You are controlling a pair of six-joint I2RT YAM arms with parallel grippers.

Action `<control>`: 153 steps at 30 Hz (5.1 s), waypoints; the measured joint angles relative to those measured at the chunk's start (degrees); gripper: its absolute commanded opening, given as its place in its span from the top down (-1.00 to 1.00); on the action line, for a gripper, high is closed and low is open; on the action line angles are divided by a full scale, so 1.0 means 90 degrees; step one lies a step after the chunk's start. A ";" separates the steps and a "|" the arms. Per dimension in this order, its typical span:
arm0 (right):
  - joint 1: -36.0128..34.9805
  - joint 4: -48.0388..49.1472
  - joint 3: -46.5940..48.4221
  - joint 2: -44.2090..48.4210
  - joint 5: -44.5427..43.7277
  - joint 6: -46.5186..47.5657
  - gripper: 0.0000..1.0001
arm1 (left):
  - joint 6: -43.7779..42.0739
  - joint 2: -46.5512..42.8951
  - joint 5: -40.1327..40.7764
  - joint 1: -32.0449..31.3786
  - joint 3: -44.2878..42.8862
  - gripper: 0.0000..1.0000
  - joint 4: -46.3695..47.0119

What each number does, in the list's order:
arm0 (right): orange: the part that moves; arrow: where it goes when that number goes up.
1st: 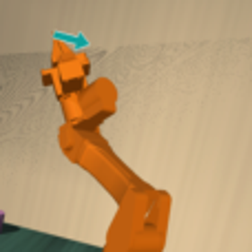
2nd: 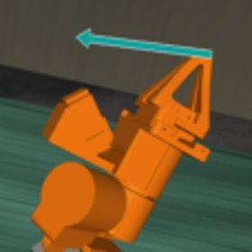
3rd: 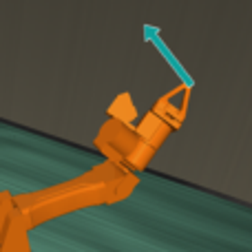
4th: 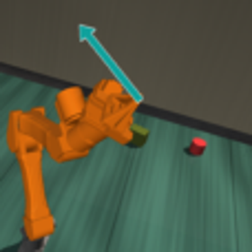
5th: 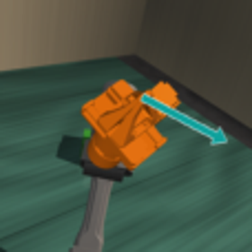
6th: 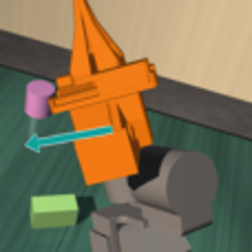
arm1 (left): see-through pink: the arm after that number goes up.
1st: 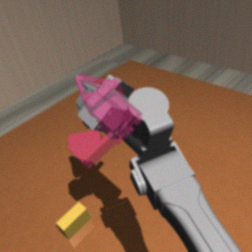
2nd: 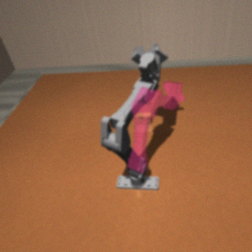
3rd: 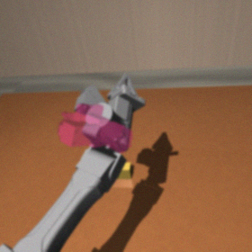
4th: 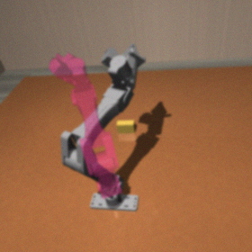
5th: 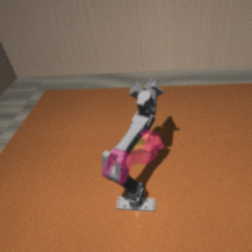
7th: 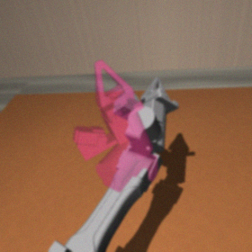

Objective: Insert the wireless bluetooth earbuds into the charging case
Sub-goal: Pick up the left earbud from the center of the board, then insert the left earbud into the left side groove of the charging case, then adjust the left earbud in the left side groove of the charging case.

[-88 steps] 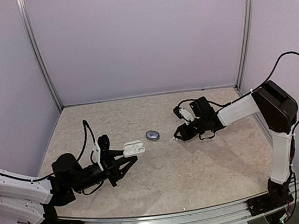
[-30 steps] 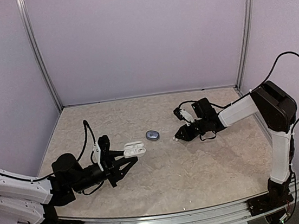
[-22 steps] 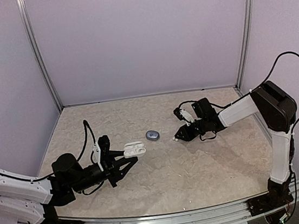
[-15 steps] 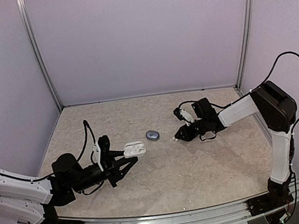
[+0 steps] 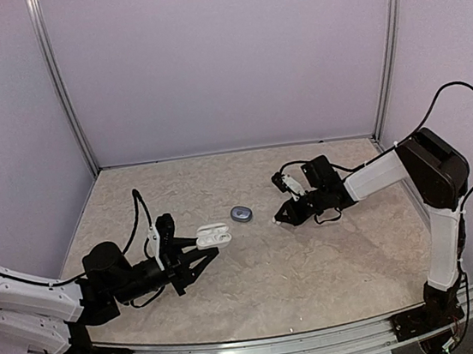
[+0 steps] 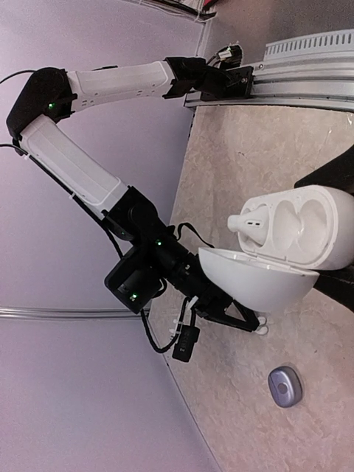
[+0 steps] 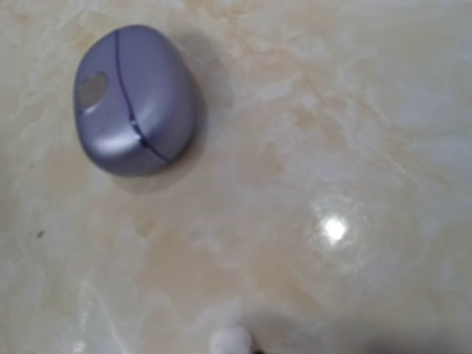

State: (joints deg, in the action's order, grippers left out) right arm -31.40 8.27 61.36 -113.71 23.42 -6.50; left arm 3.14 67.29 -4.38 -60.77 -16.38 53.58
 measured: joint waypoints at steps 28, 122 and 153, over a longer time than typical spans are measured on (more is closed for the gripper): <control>-0.0138 -0.0415 -0.0804 0.3385 0.0355 0.0631 1.00 | -0.0109 0.0100 -0.0192 0.0000 -0.0238 0.93 -0.0182; -0.4585 -0.0440 -0.0629 0.4027 -0.2659 0.1926 0.83 | -0.0095 0.0746 -0.0804 -0.0182 -0.0707 0.94 -0.0073; -0.4585 -0.0843 -0.0221 0.3966 -0.2348 0.2125 0.74 | -0.0240 0.0680 -0.0801 -0.0189 -0.0709 0.94 -0.0119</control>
State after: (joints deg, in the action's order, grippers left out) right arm -72.66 0.69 59.37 -78.02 2.28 12.62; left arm 0.97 73.41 -11.60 -62.48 -22.76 52.51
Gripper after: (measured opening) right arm 0.135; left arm 0.251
